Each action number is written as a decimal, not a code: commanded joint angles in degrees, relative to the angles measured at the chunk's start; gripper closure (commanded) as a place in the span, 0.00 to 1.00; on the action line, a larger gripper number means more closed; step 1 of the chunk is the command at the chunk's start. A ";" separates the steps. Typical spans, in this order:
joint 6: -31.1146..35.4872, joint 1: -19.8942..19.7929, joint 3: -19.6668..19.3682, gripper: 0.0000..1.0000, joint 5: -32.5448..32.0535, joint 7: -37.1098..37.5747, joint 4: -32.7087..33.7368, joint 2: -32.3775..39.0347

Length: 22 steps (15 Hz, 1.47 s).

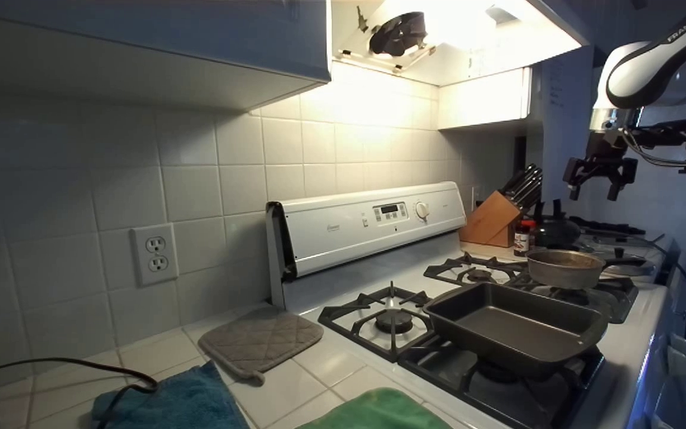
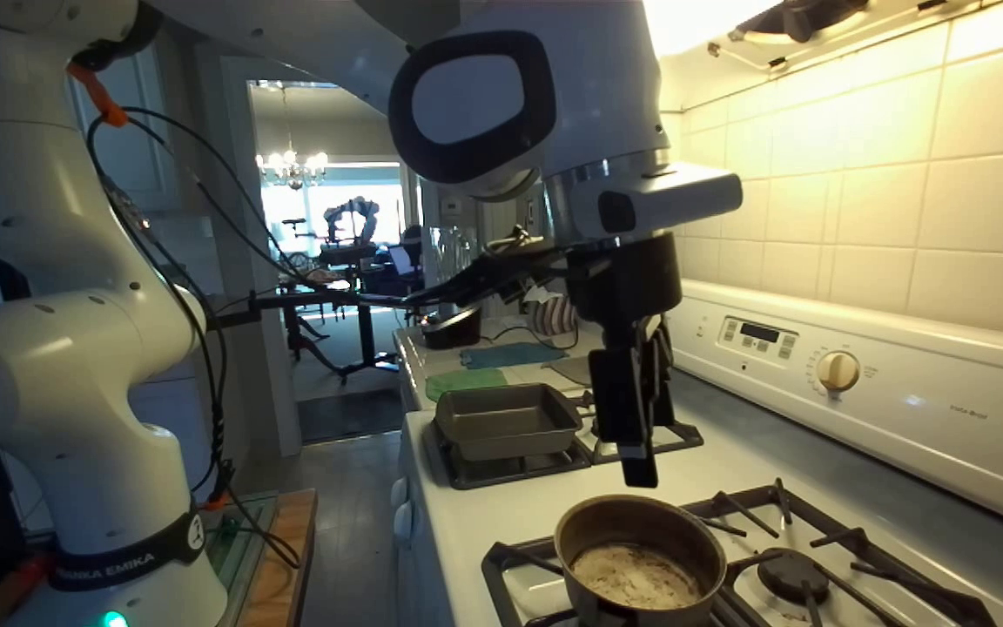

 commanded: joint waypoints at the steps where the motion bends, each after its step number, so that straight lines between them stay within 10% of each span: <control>1: 2.01 -0.57 -0.52 0.00 -0.76 6.97 2.64 4.21; 22: 13.40 0.59 -10.22 0.00 -0.46 8.04 23.48 32.75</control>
